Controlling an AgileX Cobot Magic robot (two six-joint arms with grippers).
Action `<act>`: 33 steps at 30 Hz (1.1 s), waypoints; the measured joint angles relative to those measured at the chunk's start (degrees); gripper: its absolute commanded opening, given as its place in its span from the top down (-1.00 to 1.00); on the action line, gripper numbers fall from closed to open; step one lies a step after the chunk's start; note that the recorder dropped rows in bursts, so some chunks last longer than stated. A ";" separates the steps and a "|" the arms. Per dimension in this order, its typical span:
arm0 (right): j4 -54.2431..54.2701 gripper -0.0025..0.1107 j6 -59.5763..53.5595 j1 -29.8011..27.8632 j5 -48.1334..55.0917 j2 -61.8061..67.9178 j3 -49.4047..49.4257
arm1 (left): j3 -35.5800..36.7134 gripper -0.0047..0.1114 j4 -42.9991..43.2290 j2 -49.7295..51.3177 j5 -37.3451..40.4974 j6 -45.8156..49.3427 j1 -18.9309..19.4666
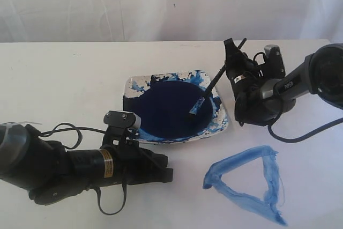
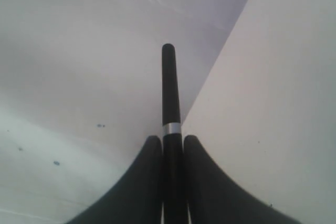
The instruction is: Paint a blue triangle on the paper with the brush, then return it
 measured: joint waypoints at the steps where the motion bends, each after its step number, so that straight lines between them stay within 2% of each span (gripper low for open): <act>1: -0.71 0.96 0.00 0.00 0.72 0.08 -0.14 | 0.00 0.92 0.00 0.00 0.00 0.00 0.00; 15: -7.73 0.96 0.00 0.00 1.78 0.21 -0.49 | 0.00 0.92 0.00 0.00 0.00 0.00 0.00; 33: -8.00 0.96 0.00 0.00 4.29 0.21 -0.49 | 0.00 0.92 0.00 0.00 0.00 0.00 0.00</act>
